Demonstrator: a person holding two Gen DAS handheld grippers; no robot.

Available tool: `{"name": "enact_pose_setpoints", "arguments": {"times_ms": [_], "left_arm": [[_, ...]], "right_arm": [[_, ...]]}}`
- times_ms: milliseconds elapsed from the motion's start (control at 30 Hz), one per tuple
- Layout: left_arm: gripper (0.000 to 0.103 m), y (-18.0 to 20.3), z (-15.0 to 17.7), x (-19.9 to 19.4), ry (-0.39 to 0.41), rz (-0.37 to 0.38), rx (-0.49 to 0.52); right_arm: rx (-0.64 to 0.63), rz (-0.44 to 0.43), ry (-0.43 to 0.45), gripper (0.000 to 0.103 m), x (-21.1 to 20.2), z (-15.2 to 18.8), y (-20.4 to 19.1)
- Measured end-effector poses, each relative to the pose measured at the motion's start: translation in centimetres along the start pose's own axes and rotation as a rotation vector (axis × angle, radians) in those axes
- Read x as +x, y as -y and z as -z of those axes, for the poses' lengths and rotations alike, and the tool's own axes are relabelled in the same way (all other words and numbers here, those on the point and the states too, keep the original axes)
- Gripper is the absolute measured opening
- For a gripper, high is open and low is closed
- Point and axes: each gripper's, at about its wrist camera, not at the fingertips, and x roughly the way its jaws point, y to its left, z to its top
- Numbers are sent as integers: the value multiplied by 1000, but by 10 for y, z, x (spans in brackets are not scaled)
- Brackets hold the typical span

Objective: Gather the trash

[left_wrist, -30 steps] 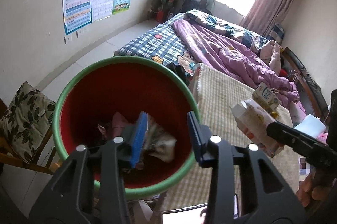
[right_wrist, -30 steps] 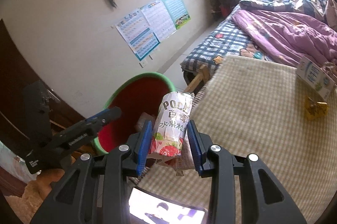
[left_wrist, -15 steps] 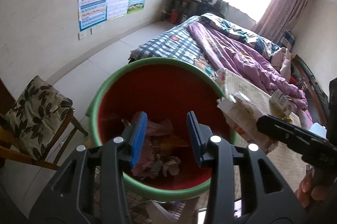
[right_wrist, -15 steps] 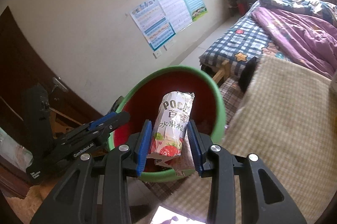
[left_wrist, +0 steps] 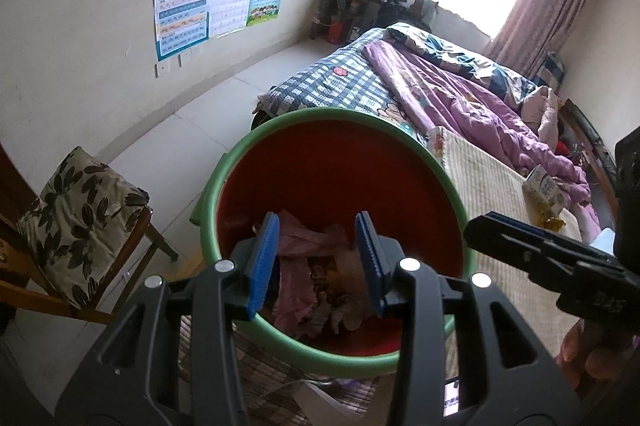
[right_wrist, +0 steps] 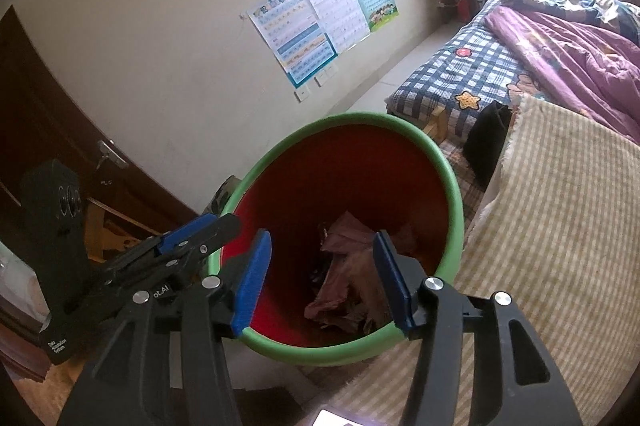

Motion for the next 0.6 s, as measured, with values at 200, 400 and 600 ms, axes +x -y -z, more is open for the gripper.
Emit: {"name": "enact_pose_setpoints", "arguments": {"times_ms": [200, 400, 600], "left_arm": [[38, 8, -3, 2, 4, 12, 23], [44, 25, -3, 8, -4, 33, 44], [51, 58, 0, 20, -29, 69, 71]], "right_arm": [[15, 21, 21, 55, -13, 3, 7], [72, 94, 50, 60, -38, 16, 47], [203, 218, 77, 60, -76, 36, 121]]}}
